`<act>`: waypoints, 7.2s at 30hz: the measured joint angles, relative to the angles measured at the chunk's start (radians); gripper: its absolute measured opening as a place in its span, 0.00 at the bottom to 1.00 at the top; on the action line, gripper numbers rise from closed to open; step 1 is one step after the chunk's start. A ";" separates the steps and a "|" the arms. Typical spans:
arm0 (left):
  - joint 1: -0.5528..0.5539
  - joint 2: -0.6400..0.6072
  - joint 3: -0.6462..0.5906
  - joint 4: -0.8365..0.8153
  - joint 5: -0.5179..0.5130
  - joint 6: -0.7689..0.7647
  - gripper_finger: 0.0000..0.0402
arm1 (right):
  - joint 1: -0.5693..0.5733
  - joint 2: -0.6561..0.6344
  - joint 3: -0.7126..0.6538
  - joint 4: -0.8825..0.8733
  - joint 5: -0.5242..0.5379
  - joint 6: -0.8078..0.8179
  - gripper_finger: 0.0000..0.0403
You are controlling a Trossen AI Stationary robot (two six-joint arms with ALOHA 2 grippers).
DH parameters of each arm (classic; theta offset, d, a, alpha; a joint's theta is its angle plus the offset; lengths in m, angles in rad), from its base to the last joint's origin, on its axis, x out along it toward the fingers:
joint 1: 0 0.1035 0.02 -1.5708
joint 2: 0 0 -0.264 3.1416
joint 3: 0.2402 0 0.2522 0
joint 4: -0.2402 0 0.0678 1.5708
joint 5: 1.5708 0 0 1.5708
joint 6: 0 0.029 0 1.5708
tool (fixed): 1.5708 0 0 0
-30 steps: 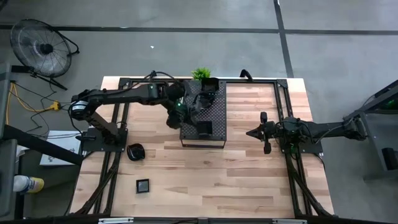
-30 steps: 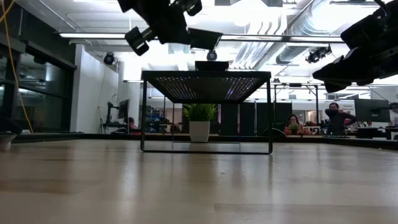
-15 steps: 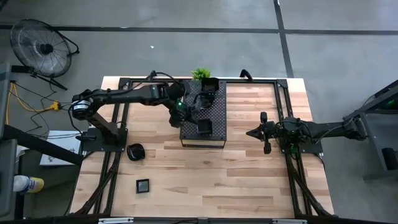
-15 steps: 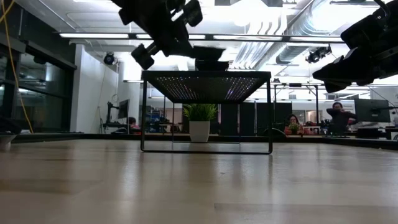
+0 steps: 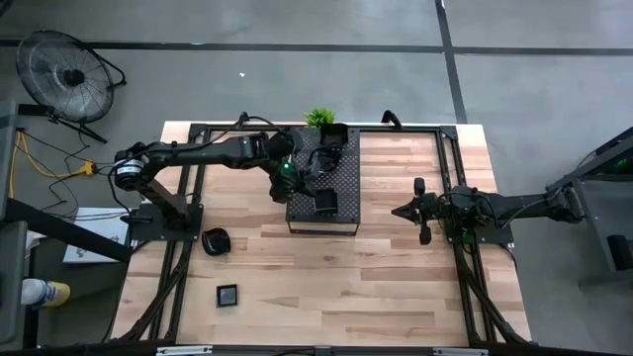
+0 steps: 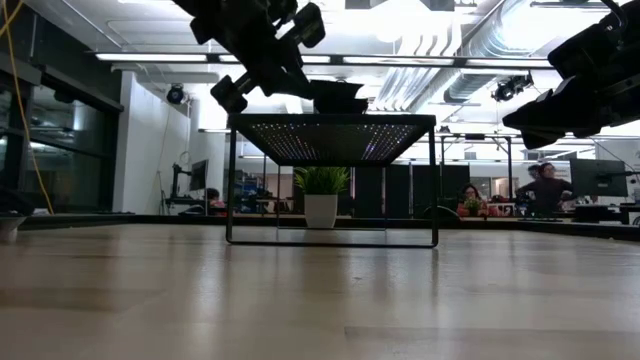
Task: Pick & Place Mini shaped plates
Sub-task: Stack the square plate on top of the square plate on the shelf, then stack the leaf shaped plate on top of the leaf shaped plate on the shelf
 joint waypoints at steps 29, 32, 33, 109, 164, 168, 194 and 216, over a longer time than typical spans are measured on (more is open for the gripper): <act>-0.002 0.051 0.002 0.051 0.004 0.003 0.00 | 0.000 0.000 0.000 0.000 0.000 0.000 0.01; -0.002 0.051 0.002 0.054 -0.022 0.003 0.00 | 0.000 0.000 0.000 0.000 0.000 0.000 0.01; -0.002 0.051 0.002 0.053 -0.023 0.003 0.00 | 0.000 0.000 0.000 0.000 0.000 0.000 0.01; -0.581 -0.518 -0.476 -0.536 -0.471 -1.681 0.25 | 0.000 0.000 0.000 0.000 0.000 0.000 0.01; -1.218 -0.155 -0.568 -0.457 -0.794 -2.642 0.01 | 0.000 0.000 0.000 0.000 0.000 0.000 0.01; -1.218 -0.155 -0.568 -0.456 -0.794 -2.636 0.01 | 0.000 0.000 0.000 0.000 0.000 0.000 0.01; -1.203 -0.157 -0.278 -0.374 -1.421 -1.669 0.00 | 0.000 0.000 0.000 0.000 0.000 0.000 0.01; -0.528 -0.159 -0.018 -0.081 -1.203 -1.640 0.00 | 0.000 0.000 0.000 0.000 0.000 0.000 0.01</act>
